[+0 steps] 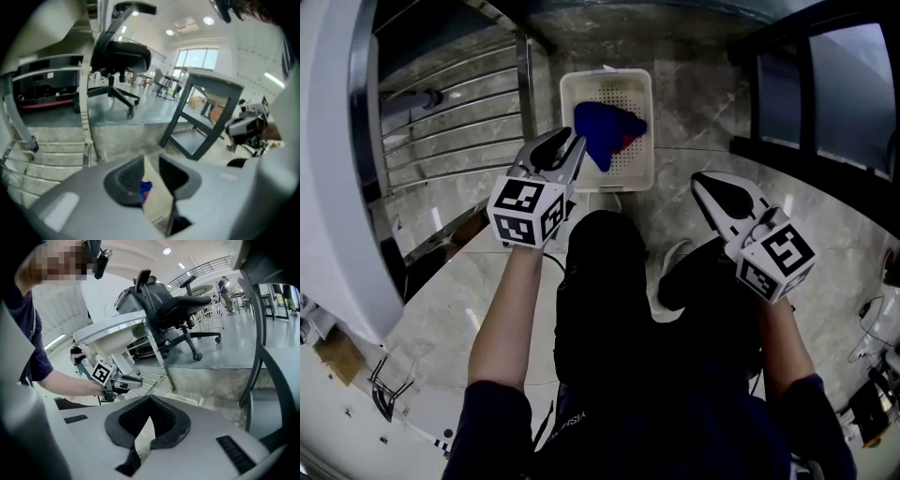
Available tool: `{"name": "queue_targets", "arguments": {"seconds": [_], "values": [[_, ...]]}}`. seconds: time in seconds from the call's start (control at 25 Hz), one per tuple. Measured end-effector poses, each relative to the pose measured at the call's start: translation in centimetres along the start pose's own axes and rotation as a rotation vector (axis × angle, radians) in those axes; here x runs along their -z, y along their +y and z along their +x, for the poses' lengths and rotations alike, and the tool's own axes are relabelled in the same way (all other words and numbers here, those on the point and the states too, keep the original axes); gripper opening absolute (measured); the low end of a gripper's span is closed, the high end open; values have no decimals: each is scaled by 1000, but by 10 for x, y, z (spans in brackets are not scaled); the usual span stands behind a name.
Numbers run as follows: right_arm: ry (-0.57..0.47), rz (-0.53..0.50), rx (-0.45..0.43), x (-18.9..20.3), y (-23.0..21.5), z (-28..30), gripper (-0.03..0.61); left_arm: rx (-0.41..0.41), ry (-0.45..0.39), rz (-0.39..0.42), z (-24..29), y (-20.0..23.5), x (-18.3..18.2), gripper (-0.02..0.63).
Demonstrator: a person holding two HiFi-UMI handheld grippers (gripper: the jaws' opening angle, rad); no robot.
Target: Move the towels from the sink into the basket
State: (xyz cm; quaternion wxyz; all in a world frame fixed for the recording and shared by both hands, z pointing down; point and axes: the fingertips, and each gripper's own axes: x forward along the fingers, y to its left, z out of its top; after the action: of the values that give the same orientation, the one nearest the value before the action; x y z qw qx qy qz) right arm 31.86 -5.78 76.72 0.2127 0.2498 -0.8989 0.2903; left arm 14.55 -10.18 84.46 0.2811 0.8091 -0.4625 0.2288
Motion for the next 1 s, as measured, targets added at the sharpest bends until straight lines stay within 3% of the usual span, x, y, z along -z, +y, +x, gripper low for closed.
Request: {"name": "queue_targets", "arguments": {"seconds": [0.48, 0.8, 1.0], "values": [[9, 33, -6, -93, 72, -77, 6, 35, -3, 8, -109, -70, -101, 48], [-22, -15, -28, -170, 138, -151, 6, 29, -36, 14, -216, -137, -165, 5], [-63, -89, -76, -209, 179, -198, 6, -33, -93, 13, -287, -175, -195, 5]]}}
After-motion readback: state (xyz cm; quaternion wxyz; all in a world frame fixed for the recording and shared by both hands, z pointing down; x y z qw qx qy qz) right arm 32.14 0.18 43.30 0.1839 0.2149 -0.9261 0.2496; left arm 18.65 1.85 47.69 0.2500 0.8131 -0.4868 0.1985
